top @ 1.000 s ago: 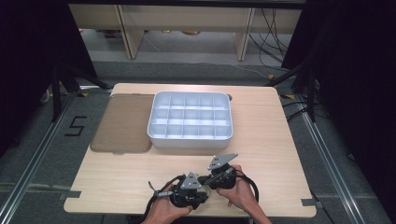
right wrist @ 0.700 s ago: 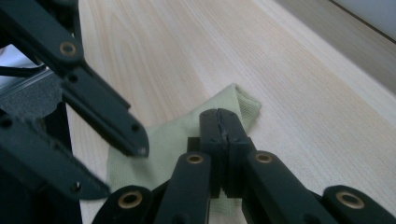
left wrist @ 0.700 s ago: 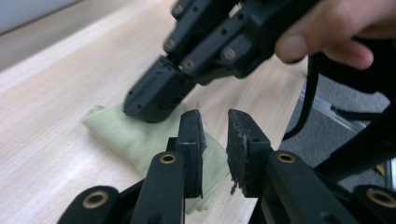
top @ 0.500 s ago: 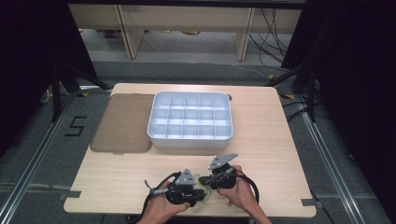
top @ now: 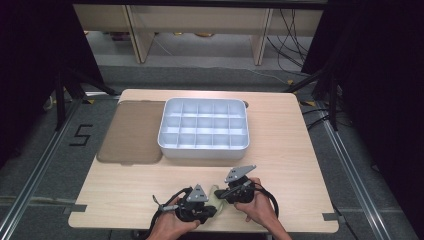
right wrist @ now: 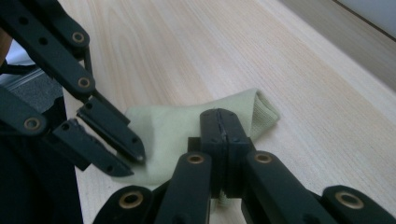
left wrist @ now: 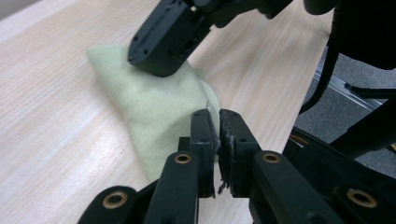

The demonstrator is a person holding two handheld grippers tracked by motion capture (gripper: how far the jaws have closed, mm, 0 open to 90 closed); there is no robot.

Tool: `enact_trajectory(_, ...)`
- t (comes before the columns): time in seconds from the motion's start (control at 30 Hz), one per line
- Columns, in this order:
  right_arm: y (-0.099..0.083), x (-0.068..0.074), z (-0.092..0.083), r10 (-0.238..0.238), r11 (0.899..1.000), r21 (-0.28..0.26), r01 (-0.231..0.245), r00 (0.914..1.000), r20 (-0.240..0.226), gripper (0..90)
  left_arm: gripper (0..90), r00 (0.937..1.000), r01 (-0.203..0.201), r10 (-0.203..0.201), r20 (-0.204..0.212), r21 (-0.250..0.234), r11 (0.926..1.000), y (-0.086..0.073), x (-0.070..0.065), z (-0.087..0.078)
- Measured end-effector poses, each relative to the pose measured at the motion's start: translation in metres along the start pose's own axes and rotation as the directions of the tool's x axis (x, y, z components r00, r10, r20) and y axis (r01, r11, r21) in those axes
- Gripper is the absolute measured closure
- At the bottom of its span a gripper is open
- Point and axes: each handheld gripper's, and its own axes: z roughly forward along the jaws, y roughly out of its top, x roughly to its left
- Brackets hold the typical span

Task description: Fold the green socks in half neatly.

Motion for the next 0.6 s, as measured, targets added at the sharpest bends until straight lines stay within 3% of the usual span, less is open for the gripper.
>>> enact_trajectory(0.2,-0.0005,0.0014,-0.0013,-0.005,1.0,0.008,0.005,0.9999,0.01,90.0,83.1,0.9998,-0.02,0.02,-0.002,0.006,0.9998,-0.0007,0.0025,-0.0019)
enact_trajectory(0.5,-0.0015,0.0033,-0.0029,0.004,1.0,0.016,-0.004,0.9999,0.01,90.0,83.2,0.9999,0.009,-0.009,-0.007,-0.005,0.9999,-0.002,0.0034,-0.0019)
enact_trajectory(0.6,-0.0019,0.0034,-0.0029,0.0,1.0,0.011,0.0,0.9999,0.015,90.0,83.5,0.9999,-0.01,0.01,-0.011,-0.005,0.9999,-0.0015,0.0043,-0.0025)
